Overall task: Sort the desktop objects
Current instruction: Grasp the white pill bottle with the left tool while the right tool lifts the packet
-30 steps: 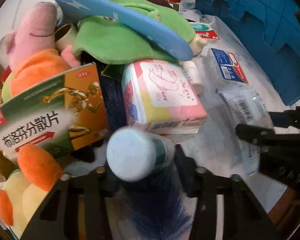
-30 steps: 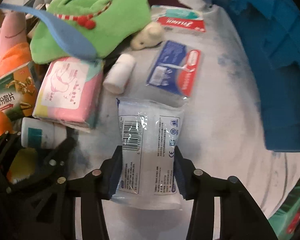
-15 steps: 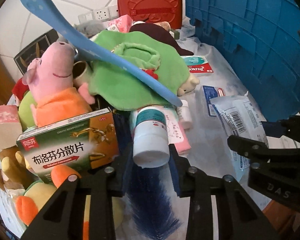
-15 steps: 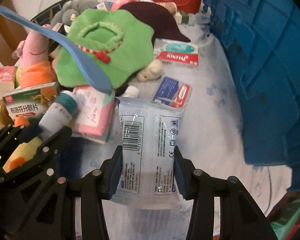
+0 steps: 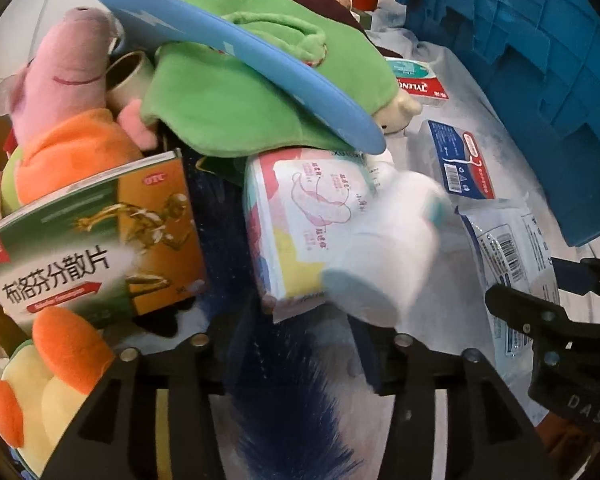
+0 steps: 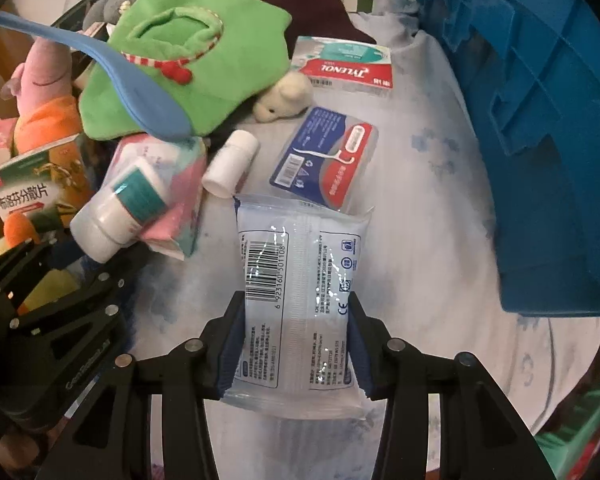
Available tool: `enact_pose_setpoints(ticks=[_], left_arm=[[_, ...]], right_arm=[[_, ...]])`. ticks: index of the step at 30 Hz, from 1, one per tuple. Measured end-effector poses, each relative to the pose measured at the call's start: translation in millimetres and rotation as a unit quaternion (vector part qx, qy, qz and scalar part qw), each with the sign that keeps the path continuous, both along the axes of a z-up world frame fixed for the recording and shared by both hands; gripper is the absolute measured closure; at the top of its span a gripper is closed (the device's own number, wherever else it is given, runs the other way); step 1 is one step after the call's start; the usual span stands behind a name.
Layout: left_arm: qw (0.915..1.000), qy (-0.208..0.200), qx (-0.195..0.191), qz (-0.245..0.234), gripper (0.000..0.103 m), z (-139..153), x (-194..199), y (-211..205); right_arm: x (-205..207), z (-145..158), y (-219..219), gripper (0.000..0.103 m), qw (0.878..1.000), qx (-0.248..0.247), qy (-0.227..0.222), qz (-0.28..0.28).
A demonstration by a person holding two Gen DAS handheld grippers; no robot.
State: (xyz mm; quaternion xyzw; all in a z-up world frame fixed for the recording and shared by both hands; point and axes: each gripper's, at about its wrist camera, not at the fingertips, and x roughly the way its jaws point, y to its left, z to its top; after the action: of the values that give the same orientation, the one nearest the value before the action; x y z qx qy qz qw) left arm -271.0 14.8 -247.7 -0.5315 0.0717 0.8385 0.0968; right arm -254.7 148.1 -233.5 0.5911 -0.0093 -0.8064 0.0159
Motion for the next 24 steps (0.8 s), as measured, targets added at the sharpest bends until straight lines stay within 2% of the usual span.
enact_pose_setpoints(ticks=[5,9,12,16,21,24], left_arm=[[0.9999,0.002,-0.009,-0.005,0.050,0.7,0.6,3.9],[0.9998,-0.002,0.003,-0.021,0.048,5.2,9.8,7.9],[0.9991,-0.001,0.011,-0.041,0.043,8.5,16.1,19.0],[0.9979,-0.009,0.015,-0.063,0.043,10.5,24.4,37.5],[0.9956,0.011,0.030,-0.088,0.042,32.0,47.2,52.3],[0.9924,0.001,0.039,-0.117,0.037,29.4,58.6,69.2]], right_arm=[[-12.7,-15.7,1.2,0.057,1.000,0.011,-0.010,0.005],[-10.3,-24.3,6.6,0.057,1.000,0.020,-0.020,-0.003],[-3.9,-24.5,15.6,0.057,0.999,0.032,-0.020,-0.011],[9.2,-21.1,33.6,0.057,0.999,0.036,-0.018,-0.028],[35.2,-18.5,52.3,0.057,0.998,0.038,-0.012,-0.040],[47.4,-20.7,60.6,0.057,0.998,0.037,-0.015,-0.045]])
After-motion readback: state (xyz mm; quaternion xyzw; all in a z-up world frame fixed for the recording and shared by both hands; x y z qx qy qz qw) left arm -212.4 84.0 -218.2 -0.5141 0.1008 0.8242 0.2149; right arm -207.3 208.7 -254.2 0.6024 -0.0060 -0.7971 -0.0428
